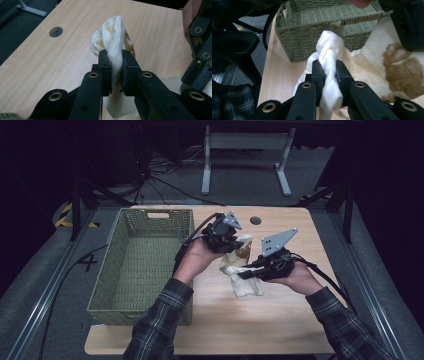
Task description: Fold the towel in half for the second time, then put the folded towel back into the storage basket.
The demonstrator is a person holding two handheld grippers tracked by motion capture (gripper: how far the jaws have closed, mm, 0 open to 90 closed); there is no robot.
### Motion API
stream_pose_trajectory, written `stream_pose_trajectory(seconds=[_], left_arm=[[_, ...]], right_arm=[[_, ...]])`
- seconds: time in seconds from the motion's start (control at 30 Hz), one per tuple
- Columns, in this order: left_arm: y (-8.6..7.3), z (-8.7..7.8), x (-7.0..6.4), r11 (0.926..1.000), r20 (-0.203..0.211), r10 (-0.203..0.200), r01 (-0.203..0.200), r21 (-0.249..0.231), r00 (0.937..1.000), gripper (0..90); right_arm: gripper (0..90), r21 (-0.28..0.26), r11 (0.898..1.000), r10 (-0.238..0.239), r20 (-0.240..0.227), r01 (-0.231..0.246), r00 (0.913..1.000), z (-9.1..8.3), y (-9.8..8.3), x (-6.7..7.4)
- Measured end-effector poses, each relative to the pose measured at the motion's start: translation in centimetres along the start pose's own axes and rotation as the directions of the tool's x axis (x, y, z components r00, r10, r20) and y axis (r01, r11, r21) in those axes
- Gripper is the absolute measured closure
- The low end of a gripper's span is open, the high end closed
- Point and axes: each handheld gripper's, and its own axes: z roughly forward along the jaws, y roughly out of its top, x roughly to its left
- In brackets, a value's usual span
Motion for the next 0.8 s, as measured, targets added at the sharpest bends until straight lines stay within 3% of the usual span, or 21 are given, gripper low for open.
stream_pose_trajectory(seconds=[0.4, 0.8], left_arm=[[-1.4, -2.8, 1.5, 0.9997, -0.034, -0.018, 0.018, -0.014, 0.9993, 80.8], [-3.1, -4.4, 2.6, 0.9995, -0.058, -0.025, 0.024, -0.023, 0.9980, 80.8]], right_arm=[[81.2, -0.041, 0.999, -0.006, -0.018, 0.005, 0.9998, 1.1, 2.5, -0.5], [81.2, -0.058, 0.998, -0.022, -0.032, 0.020, 0.9992, 2.8, 5.2, -0.2]])
